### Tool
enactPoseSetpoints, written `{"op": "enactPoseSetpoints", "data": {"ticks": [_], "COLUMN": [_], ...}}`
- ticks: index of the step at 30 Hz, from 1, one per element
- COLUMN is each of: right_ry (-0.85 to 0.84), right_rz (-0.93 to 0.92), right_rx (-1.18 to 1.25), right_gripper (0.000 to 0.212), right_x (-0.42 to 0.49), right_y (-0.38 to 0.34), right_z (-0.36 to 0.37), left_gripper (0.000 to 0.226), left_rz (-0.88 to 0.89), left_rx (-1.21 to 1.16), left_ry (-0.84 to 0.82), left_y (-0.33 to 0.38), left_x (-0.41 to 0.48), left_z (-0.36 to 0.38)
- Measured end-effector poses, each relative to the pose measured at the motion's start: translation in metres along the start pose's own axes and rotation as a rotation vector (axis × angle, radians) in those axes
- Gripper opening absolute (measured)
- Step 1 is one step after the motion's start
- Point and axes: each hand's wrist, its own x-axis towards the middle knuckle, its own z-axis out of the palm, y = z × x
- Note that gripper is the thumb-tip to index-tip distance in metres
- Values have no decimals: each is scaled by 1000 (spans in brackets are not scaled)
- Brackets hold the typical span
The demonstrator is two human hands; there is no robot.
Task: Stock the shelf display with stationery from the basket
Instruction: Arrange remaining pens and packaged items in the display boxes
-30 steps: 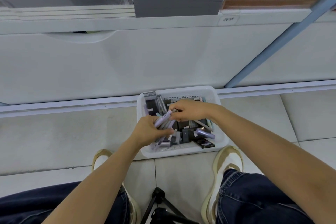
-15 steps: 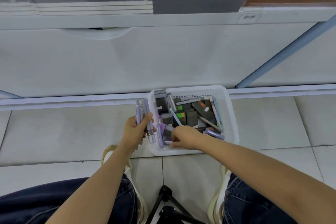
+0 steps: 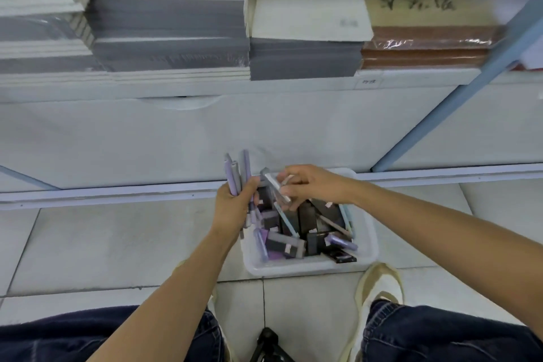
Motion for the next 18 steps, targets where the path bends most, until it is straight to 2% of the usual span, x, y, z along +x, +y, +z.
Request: {"op": "enactPoseSetpoints", "data": {"ticks": [2,5,9,14,18], "right_ry": [60,181,350,471,663], "right_rz": [-119,-281,-439,-603,-804], "right_rx": [47,-58,-96,-145,-300], "right_gripper": [21,20,6,10,32], "right_x": [-19,-51,-96,-152,-199], "right_y": [-36,-87,-146,-197,-245], "right_z": [-5,-8,-7,-11,-21], "left_gripper": [34,32,27,26,30], "left_rz": [104,278,420,561,666], "left_rx": [-42,-104,-194,-137,-43], "left_ry": [-37,-56,-129,-240,-313], "left_y": [30,78,141,212,269], "left_x": [-8,-24,-50,-77,-94], "left_z": [16,40,65,88,100]}}
